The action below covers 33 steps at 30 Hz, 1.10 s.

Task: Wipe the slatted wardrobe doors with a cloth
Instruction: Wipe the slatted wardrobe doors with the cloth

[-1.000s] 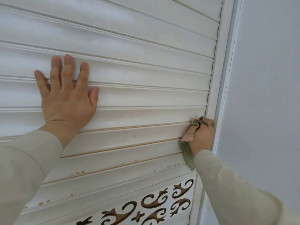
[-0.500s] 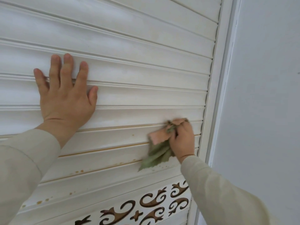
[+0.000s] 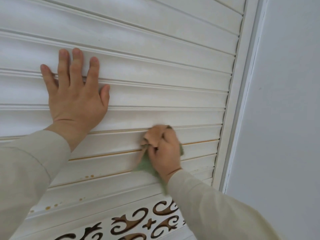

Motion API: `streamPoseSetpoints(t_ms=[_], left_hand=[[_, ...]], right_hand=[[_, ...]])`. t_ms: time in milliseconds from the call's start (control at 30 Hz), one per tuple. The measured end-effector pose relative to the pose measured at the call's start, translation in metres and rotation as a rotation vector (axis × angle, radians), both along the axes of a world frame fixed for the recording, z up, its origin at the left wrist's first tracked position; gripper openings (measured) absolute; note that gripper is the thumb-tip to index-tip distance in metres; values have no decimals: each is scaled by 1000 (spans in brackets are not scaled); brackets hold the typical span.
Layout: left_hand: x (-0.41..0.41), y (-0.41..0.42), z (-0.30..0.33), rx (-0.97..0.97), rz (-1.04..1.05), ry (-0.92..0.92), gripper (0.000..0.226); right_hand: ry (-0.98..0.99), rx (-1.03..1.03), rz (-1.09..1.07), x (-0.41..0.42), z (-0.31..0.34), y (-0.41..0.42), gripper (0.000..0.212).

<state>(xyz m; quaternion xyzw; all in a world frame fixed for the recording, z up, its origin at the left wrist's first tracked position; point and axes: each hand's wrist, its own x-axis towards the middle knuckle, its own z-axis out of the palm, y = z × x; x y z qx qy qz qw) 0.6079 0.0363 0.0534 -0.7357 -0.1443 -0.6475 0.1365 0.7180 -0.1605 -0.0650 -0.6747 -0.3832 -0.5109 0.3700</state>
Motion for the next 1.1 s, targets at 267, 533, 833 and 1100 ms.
streamPoseSetpoints(t_ms=[267,533,833,1100], left_hand=[[-4,1,0,-13,-25,33,63],[-1,2,-2,10,4,6,60],[0,3,-3,32,2,-30,59],[6,8,-4,54,7,-54,60]], right_hand=[[-243,-119,71,-19,9,35,21],[458,172,-405,85,11,-128,32],[541,295,-442,111,32,-145,30],[477,426,-347,121,93,-96,47]])
